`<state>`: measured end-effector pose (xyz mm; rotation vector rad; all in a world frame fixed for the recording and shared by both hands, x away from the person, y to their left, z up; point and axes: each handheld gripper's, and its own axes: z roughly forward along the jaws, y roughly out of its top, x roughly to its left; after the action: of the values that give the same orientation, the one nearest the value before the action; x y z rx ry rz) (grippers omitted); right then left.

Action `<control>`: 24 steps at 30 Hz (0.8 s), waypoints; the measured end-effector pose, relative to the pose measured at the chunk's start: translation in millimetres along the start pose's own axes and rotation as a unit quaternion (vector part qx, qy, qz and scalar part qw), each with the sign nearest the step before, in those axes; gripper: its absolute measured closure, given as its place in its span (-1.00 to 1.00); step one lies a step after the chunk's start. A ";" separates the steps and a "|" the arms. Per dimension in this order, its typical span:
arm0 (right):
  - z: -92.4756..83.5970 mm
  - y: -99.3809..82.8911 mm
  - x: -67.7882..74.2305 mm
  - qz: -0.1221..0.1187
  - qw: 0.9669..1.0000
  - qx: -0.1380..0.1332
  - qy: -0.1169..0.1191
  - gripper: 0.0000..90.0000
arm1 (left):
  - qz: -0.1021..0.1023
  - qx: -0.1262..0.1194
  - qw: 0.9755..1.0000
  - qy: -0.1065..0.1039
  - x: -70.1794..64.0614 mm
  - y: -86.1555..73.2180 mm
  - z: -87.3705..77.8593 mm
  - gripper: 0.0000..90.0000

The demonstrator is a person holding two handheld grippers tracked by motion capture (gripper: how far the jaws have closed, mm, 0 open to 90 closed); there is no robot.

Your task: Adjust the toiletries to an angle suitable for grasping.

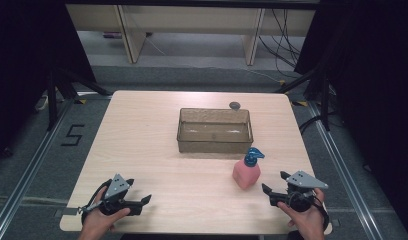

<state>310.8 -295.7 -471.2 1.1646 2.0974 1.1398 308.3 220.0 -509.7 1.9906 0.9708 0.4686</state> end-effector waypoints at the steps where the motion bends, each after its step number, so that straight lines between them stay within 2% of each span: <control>1: 0.0 0.0 0.0 0.000 1.000 0.000 0.000 -0.55 | 0.000 0.000 1.000 0.000 0.0 0.0 0.0 -0.67; 4: -0.1 0.5 0.7 -0.002 1.000 -0.002 0.001 -0.55 | -0.002 -0.002 1.000 -0.001 -0.5 0.1 0.4 -0.67; 5: -0.5 0.9 1.7 0.006 1.000 0.001 0.009 -0.55 | 0.000 0.001 1.000 0.000 0.0 0.0 0.1 -0.67; 7: -0.5 1.0 1.9 0.006 1.000 0.001 0.009 -0.55 | 0.008 0.008 1.000 0.000 1.2 0.2 -0.8 -0.67; 9: -1.0 1.4 2.4 0.005 1.000 -0.007 0.002 -0.55 | -0.001 0.001 1.000 0.000 0.0 -0.1 0.2 -0.67; 10: -0.5 1.8 2.0 0.002 1.000 -0.009 0.007 -0.54 | 0.001 0.002 1.000 0.000 0.2 0.0 0.1 -0.67; 11: -1.9 2.3 5.9 0.024 1.000 -0.001 0.012 -0.54 | 0.000 0.001 1.000 0.000 0.1 0.0 0.2 -0.67; 12: -1.9 2.3 5.9 0.024 1.000 -0.001 0.012 -0.54 | 0.001 0.001 1.000 0.000 0.1 0.0 0.2 -0.67; 13: -1.1 2.6 3.5 0.010 1.000 -0.006 0.014 -0.54 | 0.000 0.002 1.000 0.000 0.1 0.0 0.1 -0.67; 17: -1.0 3.9 4.7 0.010 1.000 -0.011 0.021 -0.54 | -0.001 0.003 1.000 0.000 0.2 -0.1 0.2 -0.67; 19: -1.4 4.3 4.4 0.003 1.000 -0.015 0.016 -0.54 | 0.001 0.002 1.000 0.000 0.4 0.0 0.2 -0.67; 24: -2.0 5.0 8.1 0.013 1.000 -0.012 0.018 -0.54 | 0.002 0.003 1.000 -0.001 0.4 0.0 0.2 -0.67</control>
<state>307.4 -288.1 -466.0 1.1706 2.0949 1.2029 308.7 220.2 -509.9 1.9973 0.9694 0.4672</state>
